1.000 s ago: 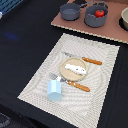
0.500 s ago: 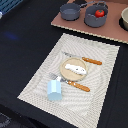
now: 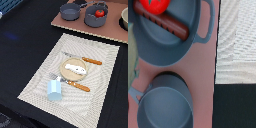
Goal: Interact with the objects in diverse but meaningful ways.
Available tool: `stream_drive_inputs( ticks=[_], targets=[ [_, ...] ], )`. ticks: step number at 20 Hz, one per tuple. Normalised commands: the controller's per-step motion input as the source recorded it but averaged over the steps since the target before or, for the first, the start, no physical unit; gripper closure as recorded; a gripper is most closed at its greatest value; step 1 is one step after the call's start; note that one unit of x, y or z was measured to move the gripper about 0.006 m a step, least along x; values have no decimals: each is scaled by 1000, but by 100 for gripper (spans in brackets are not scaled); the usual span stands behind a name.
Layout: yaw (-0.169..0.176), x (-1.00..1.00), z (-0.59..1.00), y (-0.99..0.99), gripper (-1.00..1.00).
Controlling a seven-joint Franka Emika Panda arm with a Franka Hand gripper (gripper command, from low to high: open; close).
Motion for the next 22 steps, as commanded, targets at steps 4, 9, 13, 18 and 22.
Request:
stream_drive_inputs(
  ticks=[4,9,13,18,22],
  targets=[
    [-87,0,19,-487,-100],
    [-48,0,2,-497,-100],
    [-27,0,57,-474,-100],
    [-42,0,121,-532,-100],
    [-40,0,88,-528,-100]
  ],
)
